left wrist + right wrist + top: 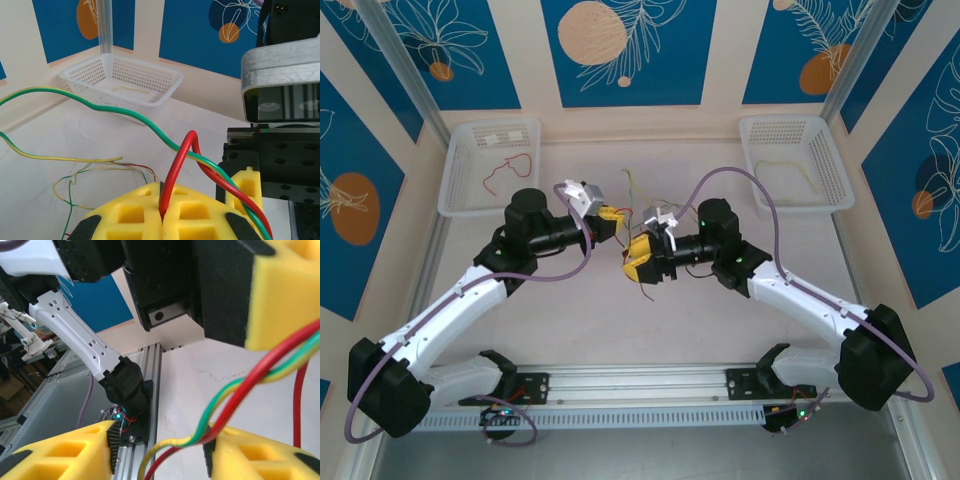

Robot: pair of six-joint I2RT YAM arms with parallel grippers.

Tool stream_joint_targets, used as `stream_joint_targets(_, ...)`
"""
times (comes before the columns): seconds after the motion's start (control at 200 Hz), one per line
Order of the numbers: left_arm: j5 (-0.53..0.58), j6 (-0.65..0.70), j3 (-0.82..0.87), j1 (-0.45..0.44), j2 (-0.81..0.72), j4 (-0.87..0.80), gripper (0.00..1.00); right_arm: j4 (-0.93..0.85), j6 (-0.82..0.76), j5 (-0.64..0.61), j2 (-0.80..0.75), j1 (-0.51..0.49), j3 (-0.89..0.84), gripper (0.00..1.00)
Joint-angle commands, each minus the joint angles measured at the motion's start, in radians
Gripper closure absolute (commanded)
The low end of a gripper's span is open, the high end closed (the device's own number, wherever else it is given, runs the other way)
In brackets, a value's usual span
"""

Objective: Untangle the cables

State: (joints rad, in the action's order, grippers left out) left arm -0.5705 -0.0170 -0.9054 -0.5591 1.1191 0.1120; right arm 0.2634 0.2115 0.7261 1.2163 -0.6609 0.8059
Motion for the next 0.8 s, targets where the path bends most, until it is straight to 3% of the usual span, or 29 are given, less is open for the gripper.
stream_joint_targets(0.0, 0.006, 0.018, 0.007, -0.009, -0.019, -0.001, 1.0, -0.01, -0.029, 0.024, 0.007, -0.003, 0.021, 0.6)
stream_joint_targets(0.225, 0.026, 0.022, 0.025, -0.01, -0.039, 0.003, 1.0, -0.05, -0.053, 0.023, 0.011, 0.007, 0.038, 0.94)
stream_joint_targets(0.37, 0.044, 0.017, 0.041, -0.009, -0.054, 0.017, 1.0, -0.054, -0.049, 0.013, 0.008, 0.015, 0.031, 1.0)
stream_joint_targets(0.505, 0.058, 0.027, 0.045, -0.009, -0.062, 0.008, 1.0, -0.055, -0.049, -0.031, -0.012, 0.021, 0.012, 1.0)
stream_joint_targets(0.795, 0.154, 0.079, 0.073, -0.009, -0.105, -0.008, 1.0, -0.103, -0.027, -0.394, -0.136, 0.099, -0.052, 1.0)
